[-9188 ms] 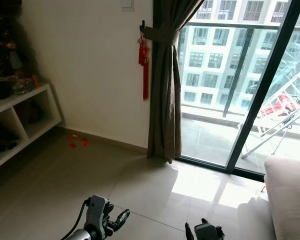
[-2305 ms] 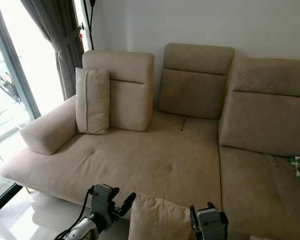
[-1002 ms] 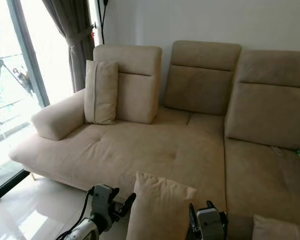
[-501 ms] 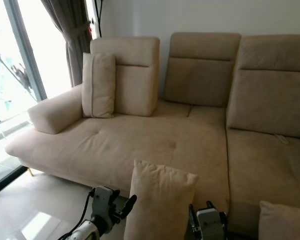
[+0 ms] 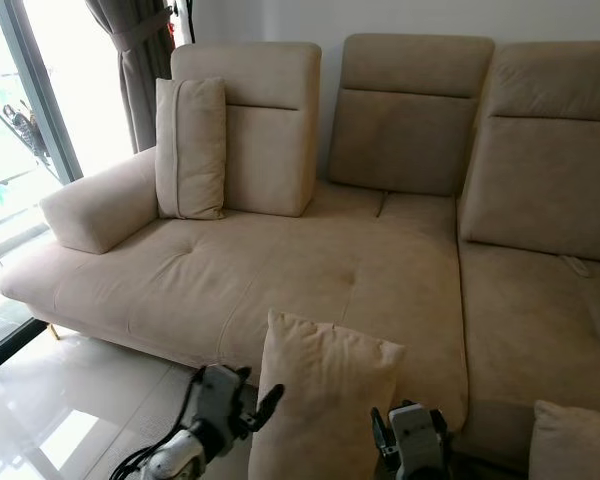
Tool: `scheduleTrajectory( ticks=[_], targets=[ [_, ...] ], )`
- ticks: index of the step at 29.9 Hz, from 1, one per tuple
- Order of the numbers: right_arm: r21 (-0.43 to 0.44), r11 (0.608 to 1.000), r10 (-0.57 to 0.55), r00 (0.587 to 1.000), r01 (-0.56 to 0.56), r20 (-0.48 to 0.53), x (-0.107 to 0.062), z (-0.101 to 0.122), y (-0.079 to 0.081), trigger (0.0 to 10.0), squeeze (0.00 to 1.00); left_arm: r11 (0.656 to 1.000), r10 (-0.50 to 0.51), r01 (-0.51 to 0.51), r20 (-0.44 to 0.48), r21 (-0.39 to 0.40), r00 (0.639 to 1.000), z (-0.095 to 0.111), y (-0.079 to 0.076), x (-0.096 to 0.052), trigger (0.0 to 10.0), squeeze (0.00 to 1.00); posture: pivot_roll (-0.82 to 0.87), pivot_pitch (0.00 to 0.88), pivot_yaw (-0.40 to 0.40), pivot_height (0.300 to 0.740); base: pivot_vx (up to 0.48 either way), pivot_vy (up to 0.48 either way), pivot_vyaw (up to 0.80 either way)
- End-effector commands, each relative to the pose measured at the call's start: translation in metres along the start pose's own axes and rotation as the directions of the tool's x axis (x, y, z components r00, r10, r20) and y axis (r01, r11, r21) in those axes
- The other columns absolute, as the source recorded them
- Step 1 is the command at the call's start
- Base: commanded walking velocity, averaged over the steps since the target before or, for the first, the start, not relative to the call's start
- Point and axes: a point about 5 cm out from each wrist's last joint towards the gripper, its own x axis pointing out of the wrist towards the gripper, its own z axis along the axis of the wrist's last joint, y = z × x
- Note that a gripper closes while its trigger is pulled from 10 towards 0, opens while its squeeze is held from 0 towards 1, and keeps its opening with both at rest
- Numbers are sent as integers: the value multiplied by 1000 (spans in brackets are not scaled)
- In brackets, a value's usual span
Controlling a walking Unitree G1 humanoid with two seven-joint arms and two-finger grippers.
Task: Move the pillow to the sofa from floor
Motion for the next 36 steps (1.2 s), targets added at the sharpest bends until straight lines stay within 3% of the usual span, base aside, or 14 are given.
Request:
scheduleTrajectory(
  ticks=[1, 2, 3, 4, 10, 11, 12, 19, 26, 32, 36],
  targets=[
    [16, 1000, 18, 999, -17, -38, 1, -6, -3, 10000, 514, 995, -37, 36, 4, 91, 999, 4, -4, 2, 10000, 0, 112, 0, 52, 545, 0, 0, 0],
    [13, 1000, 22, 999, -21, -43, 5, -5, -8, 10000, 933, 990, -56, 56, 1, 132, 998, 6, -6, 4, 10000, 0, 111, 0, 54, 545, 0, 0, 0],
    [11, 1000, 24, 999, -24, -46, 7, -5, -11, 10000, 933, 985, -68, 68, -1, 159, 998, 8, -7, 5, 10000, 0, 111, 0, 54, 545, 0, 0, 0],
    [2, 1000, 25, 999, -25, -47, 10, -3, -15, 10000, 1000, 980, -85, 83, 0, 183, 996, 10, -9, 7, 10000, 0, 111, 0, 55, 545, 0, 0, 0],
    [-44, 998, 46, 998, -49, -52, 25, 6, -25, 10000, 1000, 969, -108, 107, -5, 223, 994, 15, -14, 10, 10000, 0, 116, 0, 59, 545, 0, 0, 0],
    [-57, 997, 57, 997, -60, -53, 30, 9, -27, 10000, 251, 969, -106, 104, -3, 224, 994, 16, -14, 10, 10000, 0, 126, 0, 63, 545, 0, 0, 0],
    [-65, 995, 67, 996, -71, -54, 33, 11, -27, 10000, 0, 969, -104, 102, -1, 224, 995, 16, -15, 9, 10000, 0, 131, 0, 65, 545, 0, 0, 0],
    [-110, 988, 102, 993, -108, -61, 46, 21, -31, 10000, 0, 970, -99, 94, 15, 223, 995, 20, -19, 3, 10000, 0, 164, 47, 81, 545, 0, 0, 0],
    [-173, 974, 136, 987, -149, -87, 62, 33, -36, 10000, 0, 970, -96, 91, 12, 227, 995, 25, -19, -17, 10000, 0, 231, 147, 111, 545, 0, 0, 0],
    [-195, 969, 134, 986, -152, -103, 67, 38, -40, 10000, 0, 970, -82, 79, 2, 229, 997, 27, -15, -27, 10000, 0, 260, 181, 125, 545, 0, 0, 0],
    [-234, 967, 80, 990, -106, -117, 74, 46, -51, 10000, 0, 970, -77, 76, -5, 229, 997, 31, -16, -35, 10000, 0, 292, 206, 131, 545, 0, 0, 0]
  ],
)
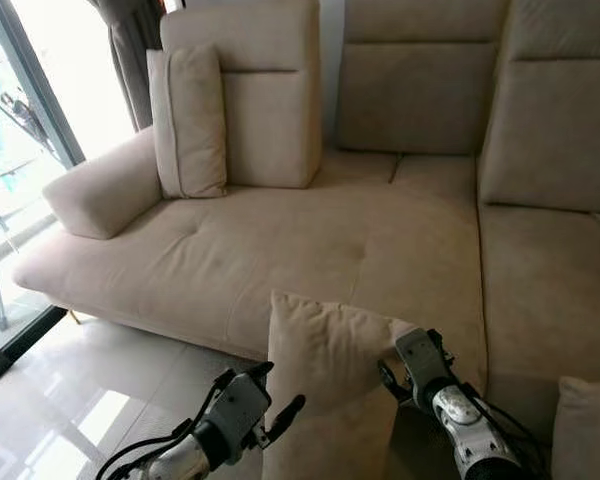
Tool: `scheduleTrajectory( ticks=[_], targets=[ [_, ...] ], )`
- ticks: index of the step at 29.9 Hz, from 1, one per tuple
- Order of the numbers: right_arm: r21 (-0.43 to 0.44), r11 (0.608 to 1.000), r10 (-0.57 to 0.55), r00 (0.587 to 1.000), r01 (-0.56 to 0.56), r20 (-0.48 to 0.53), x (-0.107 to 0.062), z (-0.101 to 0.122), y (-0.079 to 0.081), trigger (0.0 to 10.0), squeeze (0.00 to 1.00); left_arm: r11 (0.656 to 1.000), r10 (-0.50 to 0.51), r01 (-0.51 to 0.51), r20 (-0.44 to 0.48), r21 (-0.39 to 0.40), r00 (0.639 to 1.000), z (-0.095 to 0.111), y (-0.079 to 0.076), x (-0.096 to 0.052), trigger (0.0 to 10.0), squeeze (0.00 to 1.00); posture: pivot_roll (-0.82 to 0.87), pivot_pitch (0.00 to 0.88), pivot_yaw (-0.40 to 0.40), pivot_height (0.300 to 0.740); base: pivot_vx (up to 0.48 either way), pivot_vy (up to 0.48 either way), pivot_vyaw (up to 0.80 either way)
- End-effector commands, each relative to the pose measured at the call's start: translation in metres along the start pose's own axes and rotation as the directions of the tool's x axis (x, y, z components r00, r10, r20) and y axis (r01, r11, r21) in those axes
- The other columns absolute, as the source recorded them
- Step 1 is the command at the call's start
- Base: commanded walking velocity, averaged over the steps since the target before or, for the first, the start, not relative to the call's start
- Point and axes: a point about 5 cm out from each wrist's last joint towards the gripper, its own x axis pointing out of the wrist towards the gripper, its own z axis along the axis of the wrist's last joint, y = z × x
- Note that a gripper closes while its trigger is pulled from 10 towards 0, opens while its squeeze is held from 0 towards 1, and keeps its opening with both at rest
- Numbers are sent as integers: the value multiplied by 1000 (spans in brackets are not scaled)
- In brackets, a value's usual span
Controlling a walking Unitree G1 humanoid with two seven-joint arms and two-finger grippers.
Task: Move the pillow to the sofa from floor
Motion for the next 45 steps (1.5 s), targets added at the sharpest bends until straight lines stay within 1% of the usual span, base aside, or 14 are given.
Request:
scheduleTrajectory(
  ticks=[1, 6, 8, 9, 12, 13, 35, 36, 37, 38, 40, 41, 42, 45],
  targets=[
    [-16, 1000, -11, 1000, 10, -19, 1, -1, -1, 10000, 0, 1000, -11, 11, -35, 10, 999, -3, -1, -5, 10000, 0, 292, 206, 131, 545, 0, 0, 0],
    [-42, 995, -89, 996, 88, -20, 2, 5, -18, 10000, 59, 1000, -8, 9, -52, 3, 999, 0, -3, -12, 10000, 0, 304, 213, 131, 545, 0, 0, 0],
    [-51, 992, -114, 993, 113, -28, 1, 6, -24, 10000, 412, 1000, -7, 7, -59, 0, 998, 0, -3, -13, 10000, 0, 306, 213, 129, 545, 0, 0, 0],
    [-44, 993, -114, 993, 113, -36, 1, 6, -26, 10000, 733, 1000, -5, 5, -65, -1, 998, 0, -3, -14, 10000, 0, 309, 212, 127, 545, 0, 0, 0],
    [-48, 993, -107, 993, 105, -44, 2, 5, -25, 10000, 722, 1000, -3, 3, -69, -2, 998, 1, -3, -15, 10000, 0, 309, 211, 126, 545, 0, 0, 0],
    [-68, 993, -100, 993, 96, -56, 2, 4, -23, 10000, 27, 1000, 0, 0, -72, -2, 997, 1, -2, -15, 10000, 0, 311, 210, 125, 545, 0, 0, 0],
    [-233, 968, -100, 995, 92, -23, 16, 24, -13, 10000, 0, 999, 47, -46, -103, 13, 994, 3, 9, -23, 10000, 0, 379, 190, 119, 545, 0, 0, 0],
    [-216, 969, -132, 990, 119, -47, 15, 21, -15, 8196, 0, 999, 49, -48, -104, 14, 993, 4, 9, -24, 10000, 0, 385, 187, 121, 545, 0, 0, 0],
    [-216, 969, -132, 990, 119, -47, 15, 21, -15, 8196, 0, 999, 49, -48, -104, 14, 993, 4, 9, -24, 10000, 0, 385, 187, 121, 545, 0, 0, 0],
    [-190, 971, -163, 984, 148, -65, 15, 18, -17, 4627, 0, 999, 49, -48, -106, 14, 993, 4, 8, -25, 10000, 0, 390, 181, 123, 545, 0, 0, 0],
    [-139, 971, -205, 976, 193, -78, 14, 16, -19, 2314, 0, 999, 48, -46, -107, 15, 993, 5, 7, -25, 10000, 0, 392, 176, 125, 545, 0, 0, 0],
    [-139, 971, -205, 976, 193, -78, 14, 16, -19, 2314, 0, 999, 48, -46, -107, 15, 993, 5, 7, -25, 10000, 0, 392, 176, 125, 545, 0, 0, 0],
    [-110, 970, -223, 972, 215, -73, 14, 16, -20, 0, 0, 999, 46, -45, -106, 15, 993, 5, 7, -25, 10000, 0, 392, 174, 125, 545, 0, 0, 0],
    [-76, 969, -242, 968, 237, -64, 13, 17, -22, 0, 0, 999, 45, -44, -105, 16, 993, 6, 7, -25, 10000, 0, 390, 170, 128, 545, 0, 0, 0]
  ],
)
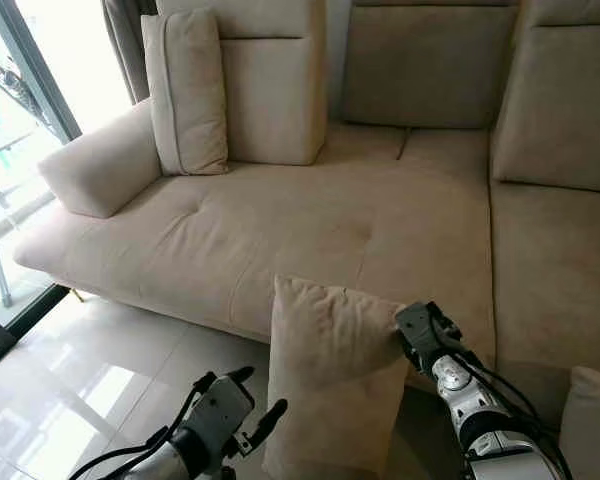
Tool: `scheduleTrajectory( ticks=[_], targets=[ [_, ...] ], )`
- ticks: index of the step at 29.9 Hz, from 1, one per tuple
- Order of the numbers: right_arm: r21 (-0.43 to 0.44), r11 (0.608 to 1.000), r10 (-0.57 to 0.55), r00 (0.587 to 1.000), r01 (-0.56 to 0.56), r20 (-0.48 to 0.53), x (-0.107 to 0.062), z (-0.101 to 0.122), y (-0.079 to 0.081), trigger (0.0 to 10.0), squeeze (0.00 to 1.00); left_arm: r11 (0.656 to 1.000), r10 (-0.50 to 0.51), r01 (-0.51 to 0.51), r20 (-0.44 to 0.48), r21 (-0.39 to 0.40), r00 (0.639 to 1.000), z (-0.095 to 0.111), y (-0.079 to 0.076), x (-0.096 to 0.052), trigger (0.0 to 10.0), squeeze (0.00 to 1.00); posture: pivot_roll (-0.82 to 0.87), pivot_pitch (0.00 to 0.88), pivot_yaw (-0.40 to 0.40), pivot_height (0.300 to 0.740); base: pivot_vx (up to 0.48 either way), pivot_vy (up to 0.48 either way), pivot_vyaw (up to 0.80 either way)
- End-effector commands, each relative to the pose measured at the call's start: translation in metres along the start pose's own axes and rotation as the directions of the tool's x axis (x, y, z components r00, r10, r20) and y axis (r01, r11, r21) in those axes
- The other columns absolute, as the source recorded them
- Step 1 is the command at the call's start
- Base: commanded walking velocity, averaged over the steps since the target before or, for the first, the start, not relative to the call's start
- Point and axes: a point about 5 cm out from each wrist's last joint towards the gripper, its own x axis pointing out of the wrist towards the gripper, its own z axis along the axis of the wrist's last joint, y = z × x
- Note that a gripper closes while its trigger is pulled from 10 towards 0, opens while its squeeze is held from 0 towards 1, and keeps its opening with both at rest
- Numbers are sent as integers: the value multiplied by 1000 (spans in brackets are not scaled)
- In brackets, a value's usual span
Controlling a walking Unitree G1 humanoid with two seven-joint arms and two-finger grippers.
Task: Move the pillow to the sofa from floor
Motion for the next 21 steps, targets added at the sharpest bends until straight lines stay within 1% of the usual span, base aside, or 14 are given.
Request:
scheduleTrajectory(
  ticks=[1, 6, 10, 13, 16, 18, 21],
  targets=[
    [43, 999, -11, 1000, 11, -2, 1, 2, 3, 0, 0, 1000, 1, 0, -25, 11, 1000, -3, 0, -3, 10000, 0, 390, 170, 128, 545, 0, 0, 0],
    [59, 998, -27, 999, 26, 18, 1, 3, 1, 0, 0, 1000, 1, 0, -22, 13, 1000, -2, 2, -1, 10000, 0, 382, 168, 126, 545, 0, 0, 0],
    [113, 993, -39, 998, 33, 46, -1, 1, -1, 0, 0, 1000, -1, 1, -17, 12, 1000, 0, 1, 3, 10000, 0, 365, 159, 121, 545, 0, 0, 0],
    [120, 992, -39, 998, 33, 49, -2, 1, -1, 0, 0, 1000, -1, 2, -16, 11, 1000, 0, 1, 3, 10000, 0, 365, 159, 121, 545, 0, 0, 0],
    [152, 988, -20, 997, 8, 78, -4, -1, 5, 0, 0, 1000, -3, 3, -11, 8, 1000, 1, -1, 7, 10000, 0, 351, 149, 114, 545, 0, 0, 0],
    [196, 981, -10, 994, -12, 112, -8, -5, 11, 0, 0, 1000, -2, 2, -4, 4, 1000, 2, -1, 9, 10000, 0, 333, 138, 109, 545, 0, 0, 0],
    [221, 975, -9, 992, -19, 128, -11, -9, 14, 0, 0, 1000, -2, 2, 1, 1, 1000, 2, -2, 11, 10000, 0, 326, 133, 106, 545, 0, 0, 0]
  ],
)
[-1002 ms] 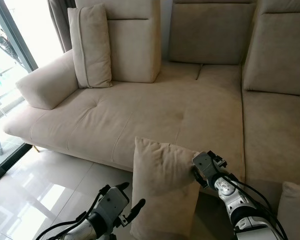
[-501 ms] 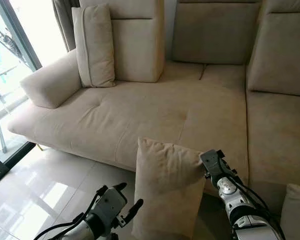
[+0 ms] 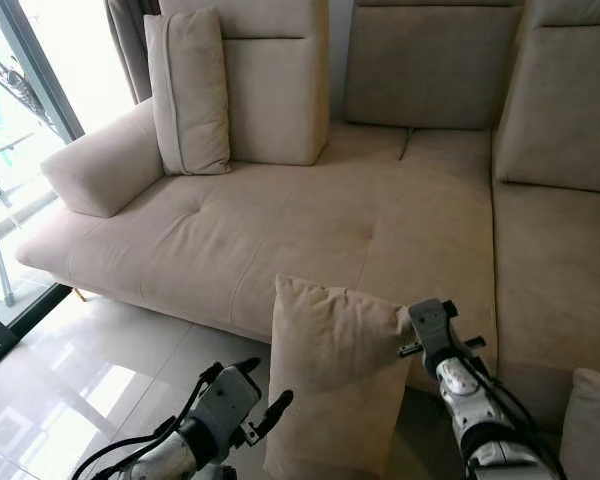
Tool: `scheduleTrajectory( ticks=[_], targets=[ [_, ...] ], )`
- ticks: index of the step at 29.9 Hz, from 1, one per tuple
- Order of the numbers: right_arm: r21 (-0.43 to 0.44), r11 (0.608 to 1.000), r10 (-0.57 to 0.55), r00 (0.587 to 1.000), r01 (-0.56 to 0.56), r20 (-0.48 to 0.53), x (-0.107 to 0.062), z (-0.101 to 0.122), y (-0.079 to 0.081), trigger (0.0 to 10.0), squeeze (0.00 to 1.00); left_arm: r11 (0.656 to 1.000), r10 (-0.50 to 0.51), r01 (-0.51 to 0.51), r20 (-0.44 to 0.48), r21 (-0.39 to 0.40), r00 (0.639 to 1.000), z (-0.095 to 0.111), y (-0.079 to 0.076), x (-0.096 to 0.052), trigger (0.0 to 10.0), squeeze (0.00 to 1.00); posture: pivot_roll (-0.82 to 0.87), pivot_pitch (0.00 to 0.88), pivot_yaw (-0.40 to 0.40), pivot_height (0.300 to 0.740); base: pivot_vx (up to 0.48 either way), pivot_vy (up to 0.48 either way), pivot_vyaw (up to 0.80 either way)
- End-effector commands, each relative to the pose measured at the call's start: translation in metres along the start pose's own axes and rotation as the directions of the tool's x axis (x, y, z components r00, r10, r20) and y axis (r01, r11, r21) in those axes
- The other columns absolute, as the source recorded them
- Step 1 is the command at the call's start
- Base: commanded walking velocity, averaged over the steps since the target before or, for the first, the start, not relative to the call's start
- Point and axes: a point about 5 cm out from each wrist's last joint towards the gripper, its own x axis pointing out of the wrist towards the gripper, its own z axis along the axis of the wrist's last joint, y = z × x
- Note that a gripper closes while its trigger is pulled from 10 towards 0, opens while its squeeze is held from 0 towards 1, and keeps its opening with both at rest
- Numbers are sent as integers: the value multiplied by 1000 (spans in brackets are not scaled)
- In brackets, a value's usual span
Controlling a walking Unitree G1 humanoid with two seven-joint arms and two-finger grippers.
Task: Move the pillow to the sofa from floor
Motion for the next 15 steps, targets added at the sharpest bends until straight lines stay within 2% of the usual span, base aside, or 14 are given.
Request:
scheduleTrajectory(
  ticks=[1, 4, 8, 12, 13, 14, 15],
  targets=[
    [28, 999, 17, 1000, -17, 14, -2, -2, 6, 0, 0, 1000, -3, 3, -33, 2, 999, -8, -2, -2, 10000, 0, 326, 133, 106, 545, 0, 0, 0],
    [86, 996, 29, 998, -34, 48, -11, -10, 12, 0, 0, 1000, -3, 3, -26, -2, 1000, -8, -2, 3, 10000, 0, 301, 118, 95, 545, 0, 0, 0],
    [121, 991, 51, 995, -60, 82, -21, -17, 21, 0, 0, 1000, -2, 2, -19, -5, 1000, -8, -3, 7, 10000, 0, 278, 109, 89, 545, 0, 0, 0],
    [108, 993, 46, 994, -56, 95, -28, -22, 25, 0, 0, 1000, -2, 1, -12, -9, 1000, -7, -3, 10, 10000, 0, 266, 105, 88, 545, 0, 0, 0],
    [97, 994, 31, 995, -41, 94, -29, -23, 23, 3490, 0, 1000, -4, 4, -9, -10, 1000, -7, -3, 11, 10000, 0, 259, 104, 88, 545, 0, 0, 0],
    [93, 995, 23, 995, -32, 96, -29, -24, 21, 3490, 0, 1000, -5, 5, -6, -11, 1000, -7, -4, 12, 10000, 0, 257, 103, 88, 545, 0, 0, 0],
    [91, 996, 18, 995, -27, 93, -29, -24, 18, 10000, 0, 1000, -9, 9, -1, -1, 1000, -6, -4, 14, 10000, 0, 251, 100, 86, 545, 0, 0, 0]
  ],
)
